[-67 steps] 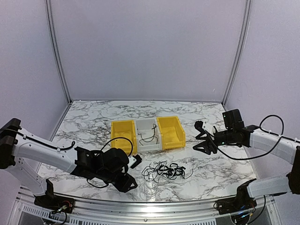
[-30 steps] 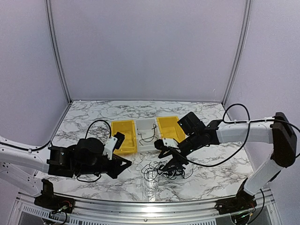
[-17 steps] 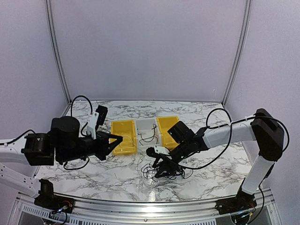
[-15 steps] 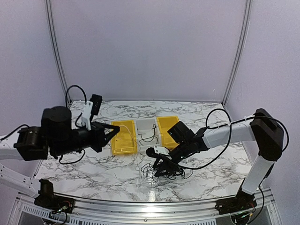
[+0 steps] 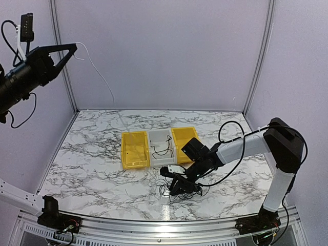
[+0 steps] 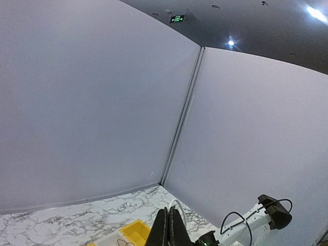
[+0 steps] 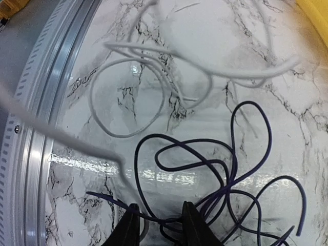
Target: Untangle the cables
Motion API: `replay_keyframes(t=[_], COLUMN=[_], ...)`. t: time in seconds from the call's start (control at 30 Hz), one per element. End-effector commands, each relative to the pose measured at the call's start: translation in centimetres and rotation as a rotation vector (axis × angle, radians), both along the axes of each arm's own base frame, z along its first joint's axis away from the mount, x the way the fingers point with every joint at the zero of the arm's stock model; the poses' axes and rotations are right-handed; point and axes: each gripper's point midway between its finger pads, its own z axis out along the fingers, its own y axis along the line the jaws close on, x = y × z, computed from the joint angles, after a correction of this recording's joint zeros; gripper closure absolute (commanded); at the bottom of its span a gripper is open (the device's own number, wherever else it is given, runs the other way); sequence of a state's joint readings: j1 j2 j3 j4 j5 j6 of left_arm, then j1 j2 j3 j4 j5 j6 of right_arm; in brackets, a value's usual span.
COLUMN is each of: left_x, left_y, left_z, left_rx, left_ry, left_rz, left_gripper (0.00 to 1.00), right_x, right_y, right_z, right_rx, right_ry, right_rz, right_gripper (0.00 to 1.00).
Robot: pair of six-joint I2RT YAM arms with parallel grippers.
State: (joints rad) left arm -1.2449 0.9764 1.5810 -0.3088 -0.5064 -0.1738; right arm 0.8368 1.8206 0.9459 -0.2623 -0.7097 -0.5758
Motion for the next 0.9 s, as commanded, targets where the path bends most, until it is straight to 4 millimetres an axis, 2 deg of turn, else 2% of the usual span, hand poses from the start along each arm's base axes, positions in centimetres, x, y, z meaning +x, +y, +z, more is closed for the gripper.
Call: replay_keyframes(t=[0.0,0.3,0.47,0.57,0.67,0.87], left_x=[0.5,0.2,0.1,0.5,1.1,2.6], left_y=[1.3,4.0,3.3,2.3,1.0,-0.7], left_z=[2.0,8.3,10.3,9.8,8.1,3.0], left_rx=[0.058,0.015,0.003,0.036,0.087,0.185], left_ry=[-0.064,-0.177,-0.215,-0.220,-0.206,-0.163], left_rz=[0.078,0.158,0.146,0.154,0.162,0.212], left_gripper=[1.00,1.00,1.00,1.00,1.00,1.00], right_x=[1.5,3.2,3.5,3.4,3.6,5.2], right_y=[-0.6,-1.8,-2.0,-2.0,-2.1,-3.3], right_z=[0.5,1.7,2.0,2.4,3.6,9.7], right_rx=[-0.010,0.016,0.020,0.028,0.041,0.085], right_ry=[-0.014,-0.018,-0.026,-0.023,-0.037,-0.187], right_rz=[-0.038,-0.086,-0.089,-0.084,-0.085,-0.118], right_gripper=[0.70,0.62,0.62,0.62,0.60,0.45])
